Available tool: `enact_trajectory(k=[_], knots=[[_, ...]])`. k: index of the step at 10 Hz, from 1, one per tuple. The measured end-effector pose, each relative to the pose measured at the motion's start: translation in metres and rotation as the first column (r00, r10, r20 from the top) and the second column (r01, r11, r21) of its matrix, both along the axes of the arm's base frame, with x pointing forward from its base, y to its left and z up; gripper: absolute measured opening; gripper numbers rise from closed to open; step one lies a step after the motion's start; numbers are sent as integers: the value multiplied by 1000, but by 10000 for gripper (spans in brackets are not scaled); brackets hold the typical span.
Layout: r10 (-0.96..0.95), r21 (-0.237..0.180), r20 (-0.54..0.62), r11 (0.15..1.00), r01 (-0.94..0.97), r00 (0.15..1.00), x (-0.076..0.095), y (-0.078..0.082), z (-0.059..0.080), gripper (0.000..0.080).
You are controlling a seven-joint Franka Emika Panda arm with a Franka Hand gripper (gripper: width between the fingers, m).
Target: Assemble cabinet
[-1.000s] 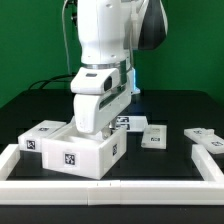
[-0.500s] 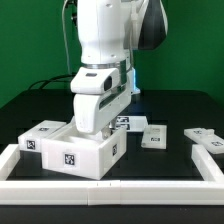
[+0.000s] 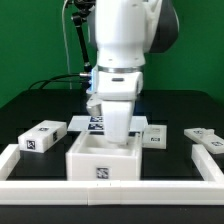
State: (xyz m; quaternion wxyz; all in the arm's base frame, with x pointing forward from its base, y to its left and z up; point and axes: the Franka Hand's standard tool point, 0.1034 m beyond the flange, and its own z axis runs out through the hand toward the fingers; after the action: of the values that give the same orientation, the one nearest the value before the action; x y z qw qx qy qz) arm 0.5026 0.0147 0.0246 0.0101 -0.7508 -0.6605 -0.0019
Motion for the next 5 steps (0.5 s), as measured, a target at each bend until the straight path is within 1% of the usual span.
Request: enact_trajectory(k=[1, 4, 5], knots=[[-1, 0, -3, 1000, 1, 1000, -2, -1, -1, 37], [7, 0, -2, 1000, -7, 1000, -1, -1, -1, 37], [45, 3, 1, 999, -45, 999, -1, 2, -1, 37]])
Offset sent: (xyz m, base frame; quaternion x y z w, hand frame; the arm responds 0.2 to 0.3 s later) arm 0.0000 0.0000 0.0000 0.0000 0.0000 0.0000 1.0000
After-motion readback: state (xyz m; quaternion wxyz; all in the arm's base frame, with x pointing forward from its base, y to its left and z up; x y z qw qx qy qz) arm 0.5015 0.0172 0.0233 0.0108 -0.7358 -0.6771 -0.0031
